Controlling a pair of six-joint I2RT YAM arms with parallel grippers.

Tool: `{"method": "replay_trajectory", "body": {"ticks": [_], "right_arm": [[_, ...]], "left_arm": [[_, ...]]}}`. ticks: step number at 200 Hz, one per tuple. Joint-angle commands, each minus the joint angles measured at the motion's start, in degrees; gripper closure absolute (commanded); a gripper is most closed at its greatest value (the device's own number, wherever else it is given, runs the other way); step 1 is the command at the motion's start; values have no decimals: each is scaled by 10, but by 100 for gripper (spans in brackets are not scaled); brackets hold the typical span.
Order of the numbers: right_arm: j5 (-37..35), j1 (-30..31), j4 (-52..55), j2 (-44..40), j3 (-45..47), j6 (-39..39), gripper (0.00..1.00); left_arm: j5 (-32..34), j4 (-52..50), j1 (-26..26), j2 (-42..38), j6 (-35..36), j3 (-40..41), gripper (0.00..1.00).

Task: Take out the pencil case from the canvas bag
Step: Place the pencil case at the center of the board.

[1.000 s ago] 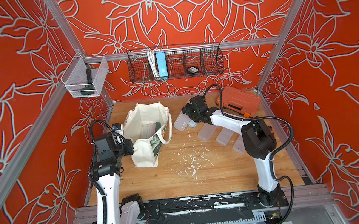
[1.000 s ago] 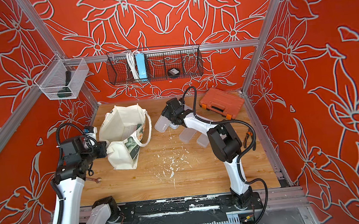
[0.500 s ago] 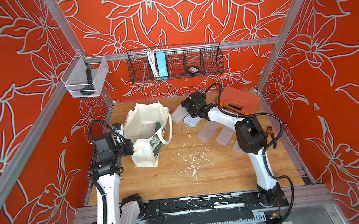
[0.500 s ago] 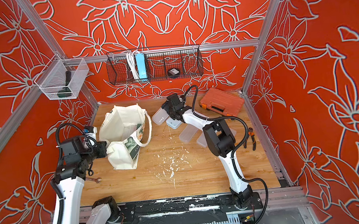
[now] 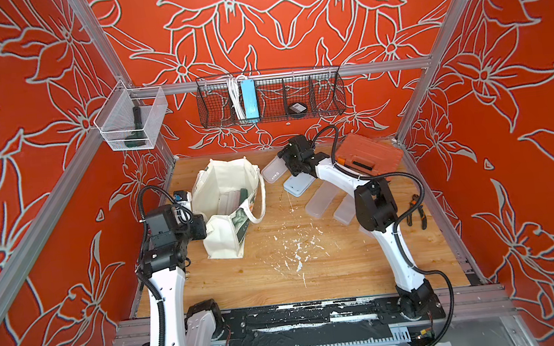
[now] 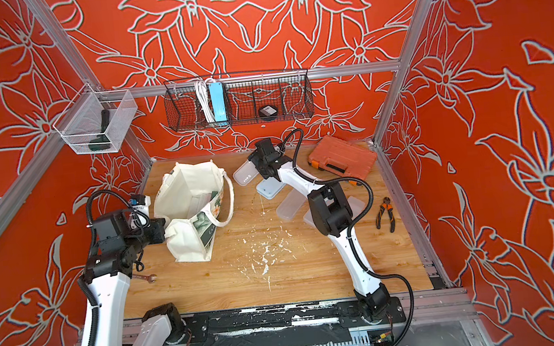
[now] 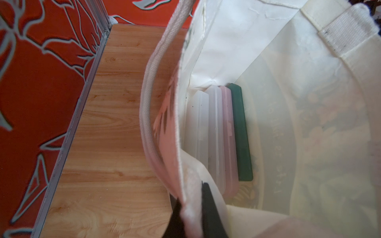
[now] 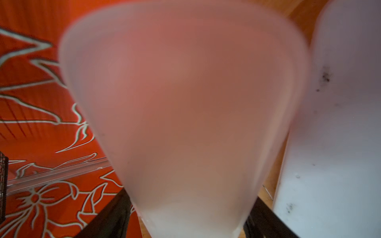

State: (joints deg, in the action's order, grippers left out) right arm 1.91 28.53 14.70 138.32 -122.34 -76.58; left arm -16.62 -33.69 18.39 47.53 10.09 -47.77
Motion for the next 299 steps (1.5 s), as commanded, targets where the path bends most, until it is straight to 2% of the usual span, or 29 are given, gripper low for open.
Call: {"method": "replay_trajectory", "body": {"ticks": [1,47,88,156,239,299], "right_arm": [[-8,-6,58,33,-49,-19,33],[-14,-12,90,70,-94,-43,32],[-2,-23,156,125,-190,-33,29],[0,-27,129,120,-177,-49,20],[9,-33,134,127,-208,-42,12],[23,-32,94,77,-146,-30,10]], "left_arm": [[-9,-14,2,6,7,13,100],[-9,-15,2,9,8,13,100],[-19,-29,2,13,8,7,100],[-18,-27,2,13,9,8,100],[-21,-27,2,12,10,8,100],[-20,-24,2,9,10,10,100]]}}
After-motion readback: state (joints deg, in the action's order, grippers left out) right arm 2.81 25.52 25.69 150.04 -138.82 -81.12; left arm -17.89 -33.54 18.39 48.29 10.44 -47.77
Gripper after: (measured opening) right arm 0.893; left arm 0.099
